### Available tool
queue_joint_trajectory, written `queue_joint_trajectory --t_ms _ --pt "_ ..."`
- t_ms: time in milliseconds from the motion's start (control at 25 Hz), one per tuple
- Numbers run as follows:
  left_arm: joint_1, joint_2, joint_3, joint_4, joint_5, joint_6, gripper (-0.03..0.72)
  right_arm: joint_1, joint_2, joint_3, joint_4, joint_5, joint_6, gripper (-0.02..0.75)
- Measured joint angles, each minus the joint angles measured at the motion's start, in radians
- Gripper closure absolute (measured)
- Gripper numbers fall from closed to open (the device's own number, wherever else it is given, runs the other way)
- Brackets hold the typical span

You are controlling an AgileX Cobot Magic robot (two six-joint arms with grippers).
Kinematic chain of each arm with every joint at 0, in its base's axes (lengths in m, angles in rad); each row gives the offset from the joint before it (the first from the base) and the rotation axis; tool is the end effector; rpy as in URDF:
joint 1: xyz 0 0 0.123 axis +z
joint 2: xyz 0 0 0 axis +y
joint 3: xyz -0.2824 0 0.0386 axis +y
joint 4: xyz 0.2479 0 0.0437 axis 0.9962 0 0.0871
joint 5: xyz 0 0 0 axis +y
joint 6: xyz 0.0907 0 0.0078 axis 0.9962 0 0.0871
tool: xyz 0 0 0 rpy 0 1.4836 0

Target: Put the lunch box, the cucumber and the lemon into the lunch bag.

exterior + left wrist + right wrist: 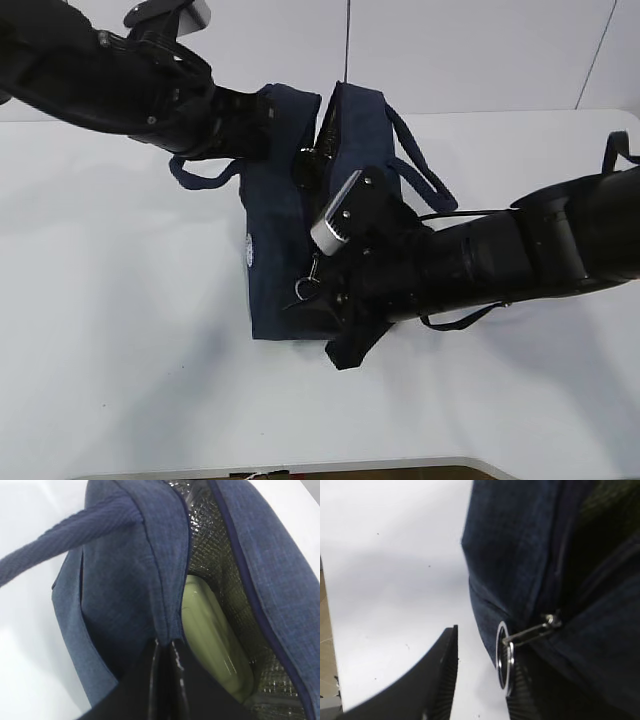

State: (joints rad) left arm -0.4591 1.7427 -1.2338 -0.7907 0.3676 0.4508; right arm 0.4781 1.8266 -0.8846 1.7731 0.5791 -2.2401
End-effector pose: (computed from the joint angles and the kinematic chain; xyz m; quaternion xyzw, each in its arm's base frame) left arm 0.3412 -0.1947 0.2562 0.1238 0.8894 -0.2663 0.3504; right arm 0.2860 0.2033 0.1608 -0.4867 0.7367 0.2641 0.3881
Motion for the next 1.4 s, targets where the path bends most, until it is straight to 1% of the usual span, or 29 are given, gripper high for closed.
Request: queue_joint_trajectory --t_ms 360,600,800,880,960,1400 --pt "0.000 0.000 0.000 0.000 0.000 0.000 0.701 -0.014 0.002 -0.011 0.000 0.000 0.017 0.500" --pt "0.000 0.000 0.000 0.002 0.000 0.000 0.701 -0.017 0.002 -0.011 0.000 0.000 0.019 0.590" --pt "0.000 0.000 0.000 0.002 0.000 0.000 0.701 -0.017 0.002 -0.011 0.000 0.000 0.019 0.637" --pt "0.000 0.000 0.000 0.002 0.000 0.000 0.701 -0.017 0.002 -0.011 0.000 0.000 0.020 0.674" --pt "0.000 0.000 0.000 0.002 0.000 0.000 0.701 -0.017 0.002 -0.011 0.000 0.000 0.021 0.727" --pt "0.000 0.000 0.000 0.002 0.000 0.000 0.701 -0.017 0.002 -0.013 0.000 -0.024 0.117 0.733"
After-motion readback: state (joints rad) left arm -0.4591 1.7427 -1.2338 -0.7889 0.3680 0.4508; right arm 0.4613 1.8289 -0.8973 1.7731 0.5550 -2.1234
